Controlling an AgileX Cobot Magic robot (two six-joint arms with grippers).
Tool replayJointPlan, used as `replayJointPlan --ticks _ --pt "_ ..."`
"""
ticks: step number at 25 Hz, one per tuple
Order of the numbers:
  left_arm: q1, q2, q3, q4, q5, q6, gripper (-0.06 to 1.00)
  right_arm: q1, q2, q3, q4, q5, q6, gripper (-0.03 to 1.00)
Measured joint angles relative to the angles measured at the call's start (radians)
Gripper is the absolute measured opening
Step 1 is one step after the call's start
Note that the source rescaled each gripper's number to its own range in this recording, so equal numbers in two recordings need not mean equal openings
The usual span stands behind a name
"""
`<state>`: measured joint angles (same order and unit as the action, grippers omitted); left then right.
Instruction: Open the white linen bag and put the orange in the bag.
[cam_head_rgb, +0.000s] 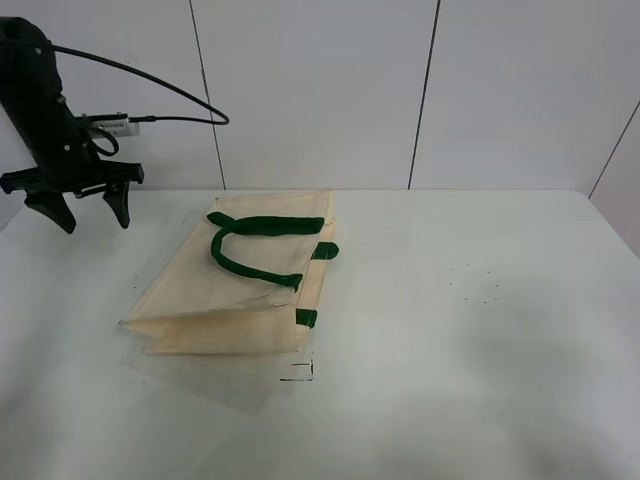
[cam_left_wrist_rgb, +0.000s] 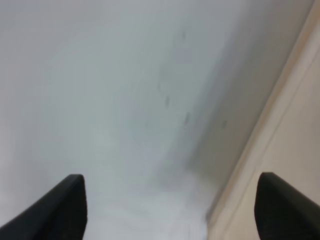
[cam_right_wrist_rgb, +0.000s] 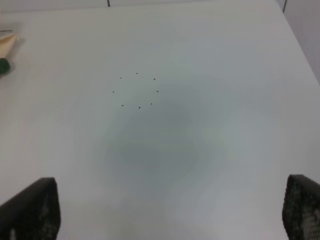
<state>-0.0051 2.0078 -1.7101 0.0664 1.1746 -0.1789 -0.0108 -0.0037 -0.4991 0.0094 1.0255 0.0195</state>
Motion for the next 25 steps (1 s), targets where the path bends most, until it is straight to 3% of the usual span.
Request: replayJointPlan --ticks 12,16,25 --pt "0.0 -0.527 0.667 0.0 -0.012 0.001 0.83 0.0 0.0 0.0 0.0 0.0 0.0 0.98" --pt "0.0 -0.809 0.93 0.0 -0.046 0.067 0.83 0.0 0.0 0.0 0.0 0.0 0.0 0.98" --pt "0.0 -1.323 1.205 -0.03 -0.126 0.127 0.83 0.0 0.0 0.0 0.0 0.0 0.0 0.98"
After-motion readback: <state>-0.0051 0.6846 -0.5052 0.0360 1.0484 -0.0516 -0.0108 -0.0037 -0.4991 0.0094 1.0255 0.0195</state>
